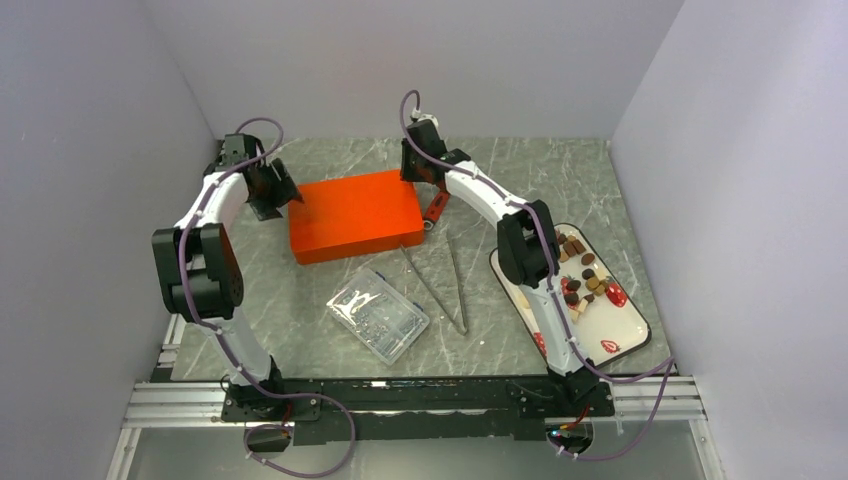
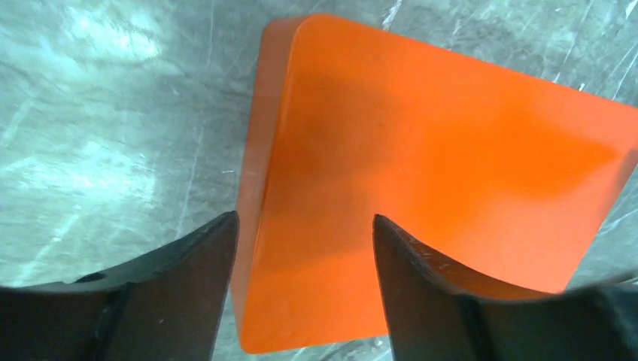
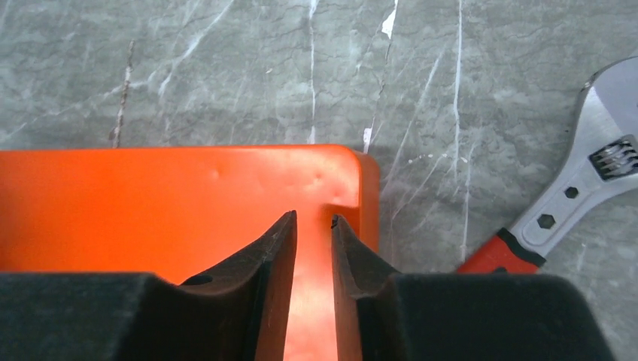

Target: Pack the chocolate

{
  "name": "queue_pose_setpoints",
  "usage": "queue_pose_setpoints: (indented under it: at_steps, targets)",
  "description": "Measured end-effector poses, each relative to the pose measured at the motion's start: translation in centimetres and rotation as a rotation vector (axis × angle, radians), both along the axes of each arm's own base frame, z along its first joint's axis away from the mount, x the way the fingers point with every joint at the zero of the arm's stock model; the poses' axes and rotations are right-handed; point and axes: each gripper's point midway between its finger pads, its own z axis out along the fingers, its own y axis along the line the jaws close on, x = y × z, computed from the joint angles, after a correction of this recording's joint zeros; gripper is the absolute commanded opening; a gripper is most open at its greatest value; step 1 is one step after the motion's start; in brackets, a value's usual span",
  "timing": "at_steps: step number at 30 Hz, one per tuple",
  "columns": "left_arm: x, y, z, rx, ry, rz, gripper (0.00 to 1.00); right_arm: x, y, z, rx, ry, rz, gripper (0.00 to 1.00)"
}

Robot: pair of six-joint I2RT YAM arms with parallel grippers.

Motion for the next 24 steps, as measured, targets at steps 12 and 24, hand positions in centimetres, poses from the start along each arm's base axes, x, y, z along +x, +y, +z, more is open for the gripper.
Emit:
queue_pose_setpoints:
  at_steps: [12, 24]
  targets:
    - [-3.2, -6.6, 15.5, 0.15, -0.424, -0.182, 0.99, -6.8, -3.5, 19.7, 0.146, -0.222, 0.027, 0.99]
    - [-12.1, -12.8, 19.7, 0.157, -0.634, -0.45, 1.0, -17.7, -10.4, 22.9, 0.203, -0.268, -0.029, 1.0]
